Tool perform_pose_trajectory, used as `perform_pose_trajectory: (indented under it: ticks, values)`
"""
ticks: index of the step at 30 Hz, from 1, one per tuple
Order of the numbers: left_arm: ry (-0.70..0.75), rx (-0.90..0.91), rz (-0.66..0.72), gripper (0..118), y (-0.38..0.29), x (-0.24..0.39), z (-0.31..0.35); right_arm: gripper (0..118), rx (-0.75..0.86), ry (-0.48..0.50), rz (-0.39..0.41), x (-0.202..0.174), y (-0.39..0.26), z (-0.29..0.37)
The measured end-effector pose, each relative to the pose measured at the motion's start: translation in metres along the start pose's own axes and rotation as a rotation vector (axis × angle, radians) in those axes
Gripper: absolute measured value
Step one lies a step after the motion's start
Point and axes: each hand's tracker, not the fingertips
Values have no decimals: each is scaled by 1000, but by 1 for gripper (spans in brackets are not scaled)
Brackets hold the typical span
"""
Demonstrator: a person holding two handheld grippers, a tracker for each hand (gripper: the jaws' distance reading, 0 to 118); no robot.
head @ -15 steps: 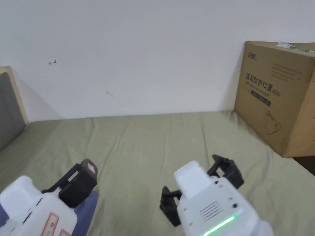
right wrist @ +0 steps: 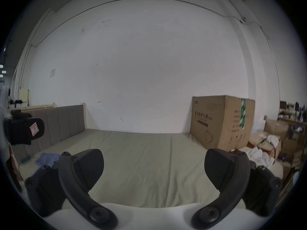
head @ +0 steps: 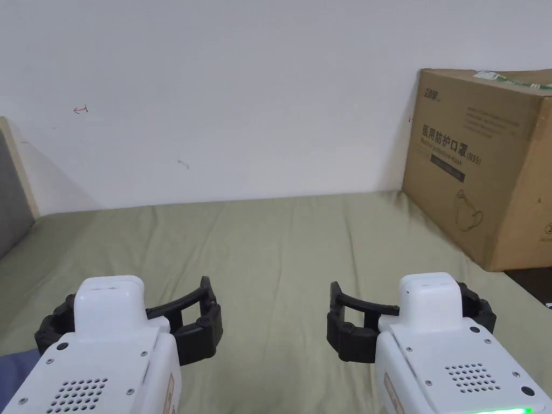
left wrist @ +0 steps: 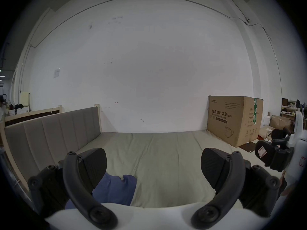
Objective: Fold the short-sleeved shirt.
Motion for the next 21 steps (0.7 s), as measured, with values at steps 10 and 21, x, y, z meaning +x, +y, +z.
perform_pose_trajectory:
  ticks: [10, 21]
  values:
    - [30, -27, -31, 0, 1, 1, 3, 6, 21, -114, 140, -20, 3, 2]
    - [-4, -41, 4, 0, 1, -6, 2, 0, -30, -133, 29, -5, 2, -5]
